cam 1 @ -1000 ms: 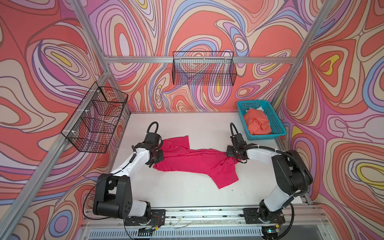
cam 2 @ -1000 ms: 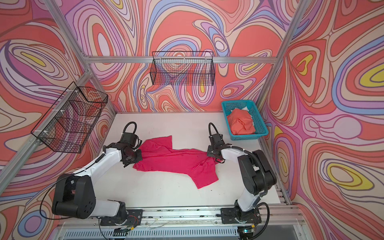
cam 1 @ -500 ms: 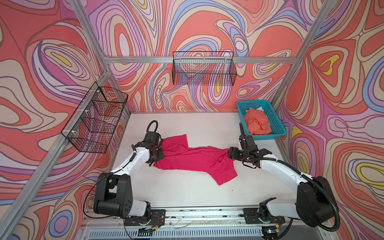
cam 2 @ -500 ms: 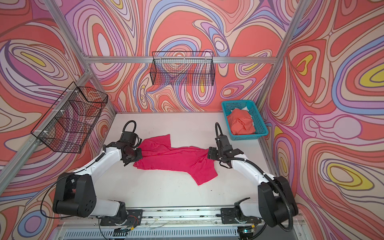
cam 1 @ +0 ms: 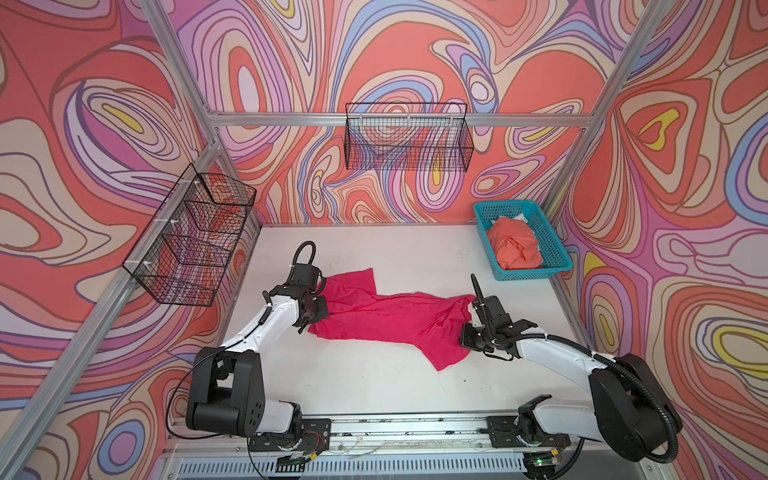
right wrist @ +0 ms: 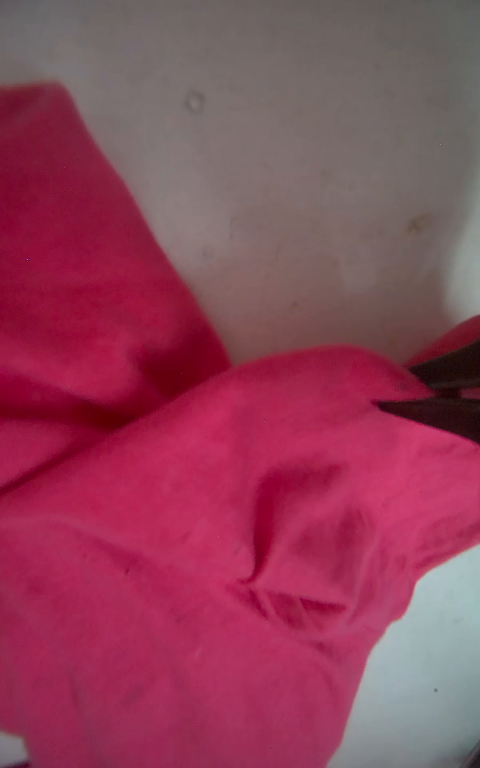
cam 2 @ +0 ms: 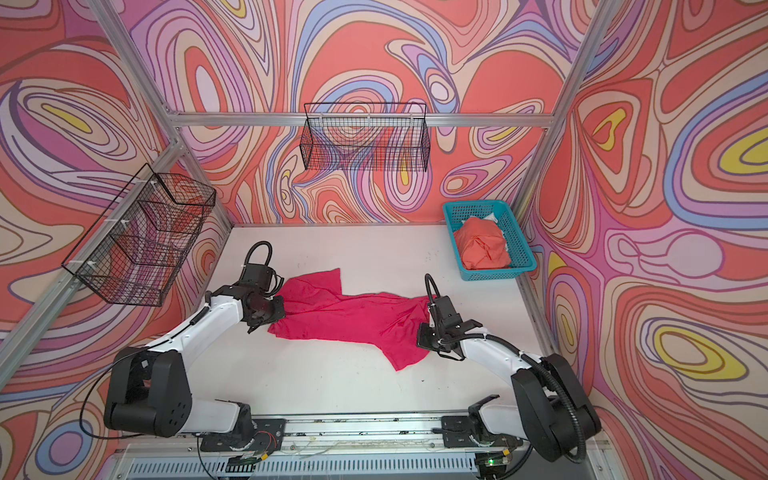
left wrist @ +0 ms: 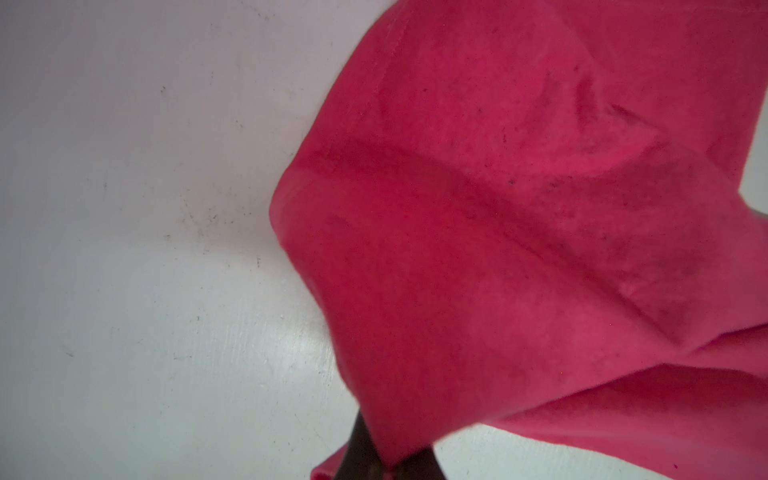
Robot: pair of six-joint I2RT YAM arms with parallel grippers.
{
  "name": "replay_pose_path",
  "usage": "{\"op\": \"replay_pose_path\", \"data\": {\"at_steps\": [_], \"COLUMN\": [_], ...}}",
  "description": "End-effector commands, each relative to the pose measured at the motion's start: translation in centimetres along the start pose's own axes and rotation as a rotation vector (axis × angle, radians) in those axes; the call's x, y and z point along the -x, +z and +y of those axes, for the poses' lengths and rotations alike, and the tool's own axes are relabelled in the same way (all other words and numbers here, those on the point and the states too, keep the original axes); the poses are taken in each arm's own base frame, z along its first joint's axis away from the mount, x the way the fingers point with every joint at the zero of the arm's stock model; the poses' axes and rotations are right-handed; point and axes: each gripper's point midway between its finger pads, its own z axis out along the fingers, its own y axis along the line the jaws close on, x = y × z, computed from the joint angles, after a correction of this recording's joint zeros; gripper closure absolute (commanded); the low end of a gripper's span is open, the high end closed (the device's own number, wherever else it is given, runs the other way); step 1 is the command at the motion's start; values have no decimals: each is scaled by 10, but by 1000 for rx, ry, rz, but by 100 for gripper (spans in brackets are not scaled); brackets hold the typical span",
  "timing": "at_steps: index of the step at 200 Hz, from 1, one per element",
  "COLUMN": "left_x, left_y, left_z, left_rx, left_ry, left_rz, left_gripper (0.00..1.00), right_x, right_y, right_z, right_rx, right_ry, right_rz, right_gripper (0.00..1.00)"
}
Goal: Fold and stack the t-shirts
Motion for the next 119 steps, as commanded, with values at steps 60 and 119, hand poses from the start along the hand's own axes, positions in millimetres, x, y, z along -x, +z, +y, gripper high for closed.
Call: {"op": "replay_pose_path", "data": {"at_steps": [60,119], "left_x": [4,18], "left_y": [-10,-18], "left_z": [9,14], "left_rx": [28,72], "left_ry": [-9,6], "left_rz": [-51,-96], "left_gripper": [100,100], "right_x": [-64,-67], "right_y": [-94,-94], "right_z": [54,52], "right_rx": [160,102], "right_ry": [74,28], "right_rz": [67,34], "right_gripper": [100,35]}}
